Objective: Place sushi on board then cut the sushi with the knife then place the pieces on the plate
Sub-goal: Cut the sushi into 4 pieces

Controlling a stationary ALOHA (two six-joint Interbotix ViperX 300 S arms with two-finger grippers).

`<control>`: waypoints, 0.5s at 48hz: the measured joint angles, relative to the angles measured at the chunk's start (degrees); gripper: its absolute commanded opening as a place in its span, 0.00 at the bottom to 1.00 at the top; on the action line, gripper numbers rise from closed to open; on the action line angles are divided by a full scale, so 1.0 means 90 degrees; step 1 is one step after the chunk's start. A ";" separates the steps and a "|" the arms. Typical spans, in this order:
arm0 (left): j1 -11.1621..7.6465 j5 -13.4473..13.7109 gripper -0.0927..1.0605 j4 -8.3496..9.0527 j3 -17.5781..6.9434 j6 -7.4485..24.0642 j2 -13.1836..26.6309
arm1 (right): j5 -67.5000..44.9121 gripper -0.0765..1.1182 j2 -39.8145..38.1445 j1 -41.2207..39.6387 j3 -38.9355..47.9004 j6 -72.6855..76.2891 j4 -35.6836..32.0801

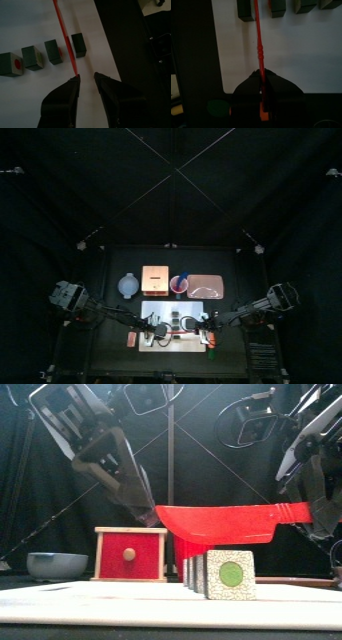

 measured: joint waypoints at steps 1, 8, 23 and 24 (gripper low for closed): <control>0.0000 0.0000 0.75 0.0029 0.0000 0.0010 -0.0039 | 0.0039 0.39 -0.0049 0.0000 0.0020 0.0020 0.0000; 0.0010 -0.0029 0.75 0.0303 0.0039 0.0010 -0.0313 | 0.0342 0.39 -0.0498 -0.0010 0.0215 0.0039 0.0088; 0.0244 -0.0850 0.75 0.0537 0.0430 -0.0029 -0.0576 | 0.0830 0.39 -0.1855 -0.0010 0.1074 0.0469 0.0625; 0.0264 -0.0937 0.75 0.0537 0.0459 -0.0010 -0.0586 | 0.0879 0.39 -0.1953 -0.0010 0.1133 0.0547 0.0664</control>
